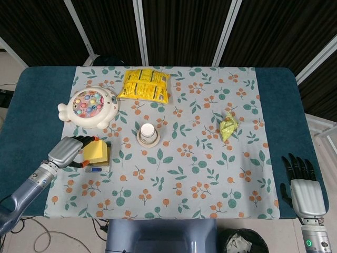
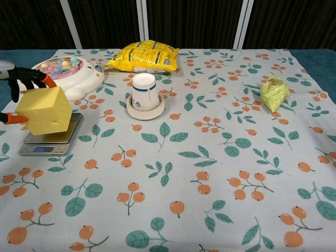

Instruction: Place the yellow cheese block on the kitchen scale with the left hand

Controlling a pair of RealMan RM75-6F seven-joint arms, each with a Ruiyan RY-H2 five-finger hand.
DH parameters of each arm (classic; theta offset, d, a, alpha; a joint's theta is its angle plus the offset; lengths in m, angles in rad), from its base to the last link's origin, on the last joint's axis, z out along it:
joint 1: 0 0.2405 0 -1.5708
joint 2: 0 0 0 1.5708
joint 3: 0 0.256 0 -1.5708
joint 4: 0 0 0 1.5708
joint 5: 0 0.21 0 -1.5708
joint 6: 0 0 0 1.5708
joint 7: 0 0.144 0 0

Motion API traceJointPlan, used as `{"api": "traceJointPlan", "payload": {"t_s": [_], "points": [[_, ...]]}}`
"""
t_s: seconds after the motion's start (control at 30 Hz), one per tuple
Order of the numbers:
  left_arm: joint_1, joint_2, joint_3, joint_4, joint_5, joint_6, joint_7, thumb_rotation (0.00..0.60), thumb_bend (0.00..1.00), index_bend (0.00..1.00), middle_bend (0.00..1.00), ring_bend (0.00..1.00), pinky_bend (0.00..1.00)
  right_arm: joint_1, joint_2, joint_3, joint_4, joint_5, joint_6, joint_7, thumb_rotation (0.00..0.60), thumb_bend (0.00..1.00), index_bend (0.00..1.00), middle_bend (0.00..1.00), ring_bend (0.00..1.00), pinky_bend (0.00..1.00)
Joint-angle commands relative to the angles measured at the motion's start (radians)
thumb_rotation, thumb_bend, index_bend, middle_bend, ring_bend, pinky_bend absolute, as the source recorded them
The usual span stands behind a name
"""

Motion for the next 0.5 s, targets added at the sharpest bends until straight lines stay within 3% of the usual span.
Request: {"api": "traceJointPlan", "payload": {"t_s": [0.03,0.5], "points": [[0.001,0.002,-0.001,-0.005,-0.003,-0.012,0.005,0.6,0.45,0.27,0.39,0.3,0.42,0.0,0.0,-0.001,0.0,0.0,-0.001,0.0,0.6,0.58,0.0,0.0,0.0,0.0],[0.007,0.01,-0.014,-0.006,-0.012,-0.04,0.021,0.6,0.39,0.25,0.36,0.28,0.41,0.0,-0.003,0.0,0.003,-0.005,0.005,0.008,0.6,0.58,0.0,0.0,0.0,0.0]]}}
